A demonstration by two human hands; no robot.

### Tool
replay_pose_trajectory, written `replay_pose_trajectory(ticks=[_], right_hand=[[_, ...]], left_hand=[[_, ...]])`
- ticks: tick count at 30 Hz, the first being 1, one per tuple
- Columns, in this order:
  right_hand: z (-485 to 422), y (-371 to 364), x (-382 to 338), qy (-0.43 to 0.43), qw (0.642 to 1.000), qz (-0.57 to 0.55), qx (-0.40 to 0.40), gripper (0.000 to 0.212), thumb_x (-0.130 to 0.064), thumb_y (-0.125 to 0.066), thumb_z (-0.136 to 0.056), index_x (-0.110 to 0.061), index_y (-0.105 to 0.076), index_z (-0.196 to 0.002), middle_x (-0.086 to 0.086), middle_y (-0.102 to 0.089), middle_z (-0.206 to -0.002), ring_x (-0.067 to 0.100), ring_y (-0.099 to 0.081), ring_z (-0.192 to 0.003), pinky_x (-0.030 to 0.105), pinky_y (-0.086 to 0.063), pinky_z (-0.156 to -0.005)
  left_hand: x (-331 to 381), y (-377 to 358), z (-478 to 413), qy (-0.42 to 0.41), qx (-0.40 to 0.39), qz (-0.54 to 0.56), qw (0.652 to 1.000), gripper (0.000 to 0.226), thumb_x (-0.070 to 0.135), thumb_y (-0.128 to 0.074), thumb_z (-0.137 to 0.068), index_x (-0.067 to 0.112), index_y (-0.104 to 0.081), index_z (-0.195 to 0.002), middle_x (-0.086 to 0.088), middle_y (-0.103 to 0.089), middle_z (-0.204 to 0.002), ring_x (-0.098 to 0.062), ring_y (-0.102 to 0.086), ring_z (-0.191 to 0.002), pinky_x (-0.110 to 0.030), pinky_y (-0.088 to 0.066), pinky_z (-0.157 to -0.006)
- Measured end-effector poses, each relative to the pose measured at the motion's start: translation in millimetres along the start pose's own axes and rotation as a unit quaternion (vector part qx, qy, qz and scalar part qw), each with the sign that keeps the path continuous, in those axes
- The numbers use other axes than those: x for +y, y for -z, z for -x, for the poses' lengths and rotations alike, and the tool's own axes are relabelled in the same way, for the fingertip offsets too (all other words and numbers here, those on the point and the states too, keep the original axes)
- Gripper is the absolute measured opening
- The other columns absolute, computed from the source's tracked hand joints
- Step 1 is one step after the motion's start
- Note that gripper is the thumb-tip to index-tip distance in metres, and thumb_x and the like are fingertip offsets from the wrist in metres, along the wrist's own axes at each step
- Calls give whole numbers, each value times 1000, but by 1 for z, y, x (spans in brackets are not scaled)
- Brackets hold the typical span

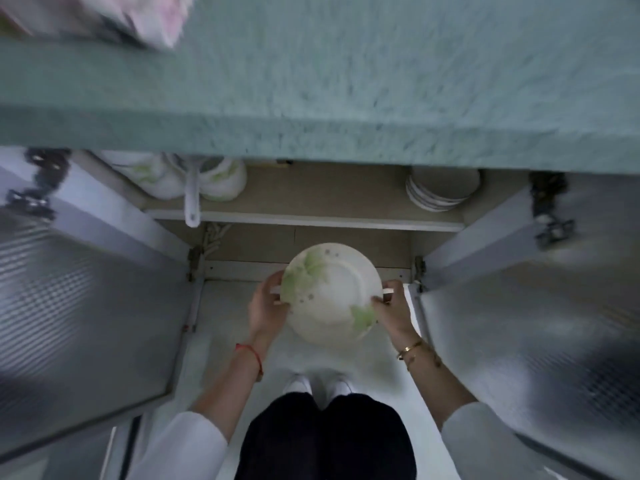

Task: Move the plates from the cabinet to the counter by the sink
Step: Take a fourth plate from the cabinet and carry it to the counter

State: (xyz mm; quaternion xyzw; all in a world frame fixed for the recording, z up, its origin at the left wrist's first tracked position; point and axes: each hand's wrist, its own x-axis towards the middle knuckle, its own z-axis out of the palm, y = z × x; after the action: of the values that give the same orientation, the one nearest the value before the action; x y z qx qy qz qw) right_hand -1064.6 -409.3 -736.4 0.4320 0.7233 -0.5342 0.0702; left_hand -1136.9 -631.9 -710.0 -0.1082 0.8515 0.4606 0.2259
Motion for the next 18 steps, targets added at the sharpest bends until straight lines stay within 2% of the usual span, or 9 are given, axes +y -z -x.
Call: replay_pose_trajectory(ticks=[1, 5, 8, 10, 12, 14, 16, 18], right_hand=[[20, 12, -13, -4, 1000, -11, 5, 25, -5, -58, -85, -16, -50, -106, 4, -61, -88, 26, -58, -84, 39, -49, -76], [100, 64, -66, 3, 999, -39, 10, 17, -6, -55, -85, -10, -54, -102, -4, -55, -77, 19, -51, -75, 30, -42, -68], [160, 104, -110, 7, 996, -80, 29, 20, -2, -55, -86, -21, -51, -91, -4, -58, -75, 16, -56, -70, 22, -46, -55], [193, 129, -134, 23, 994, -102, 30, 25, 0, -55, -86, -24, -51, -89, 1, -62, -77, 16, -60, -68, 22, -49, -53], [225, 158, -161, 32, 991, -126, 39, 24, 2, -56, -86, -20, -53, -94, 7, -63, -82, 21, -61, -71, 29, -51, -57], [254, 182, -181, 45, 987, -144, 59, 22, 3, -57, -86, -16, -54, -97, 12, -63, -86, 25, -60, -75, 35, -52, -59], [285, 209, -204, 49, 978, -181, 93, 19, 2, -57, -87, -12, -55, -99, 15, -63, -87, 27, -62, -77, 42, -56, -62], [312, 231, -220, 63, 967, -212, 124, 18, 4, -57, -88, -9, -55, -101, 8, -62, -83, 24, -62, -74, 33, -56, -57]], left_hand=[[14, 11, 18, 4, -1, 4, 1000, 63, -11, -60, -73, 25, -62, -125, 4, -68, -108, -18, -69, -79, -30, -59, -64], [78, 54, 92, -13, -11, 38, 999, 66, -11, -62, -71, 26, -63, -126, 5, -71, -106, -9, -69, -85, -9, -51, -57], [131, 84, 141, -32, -38, 64, 997, 63, -16, -59, -77, 17, -59, -130, -4, -70, -111, -16, -69, -94, -12, -52, -62], [162, 101, 169, -47, -45, 67, 996, 66, -17, -57, -77, 20, -58, -132, 0, -69, -111, -15, -67, -97, -12, -53, -65], [201, 122, 196, -74, -50, 59, 994, 68, -15, -57, -76, 23, -58, -132, 4, -68, -113, -13, -66, -102, -17, -55, -74], [234, 138, 218, -102, -65, 54, 991, 69, -15, -58, -76, 22, -58, -134, 2, -67, -121, -11, -65, -107, -23, -56, -82], [274, 152, 238, -132, -97, 53, 985, 70, -17, -58, -76, 19, -57, -136, -1, -65, -128, -13, -65, -112, -24, -55, -85], [304, 160, 255, -153, -125, 58, 979, 70, -18, -58, -76, 17, -56, -137, -4, -63, -132, -15, -65, -115, -21, -54, -87]])
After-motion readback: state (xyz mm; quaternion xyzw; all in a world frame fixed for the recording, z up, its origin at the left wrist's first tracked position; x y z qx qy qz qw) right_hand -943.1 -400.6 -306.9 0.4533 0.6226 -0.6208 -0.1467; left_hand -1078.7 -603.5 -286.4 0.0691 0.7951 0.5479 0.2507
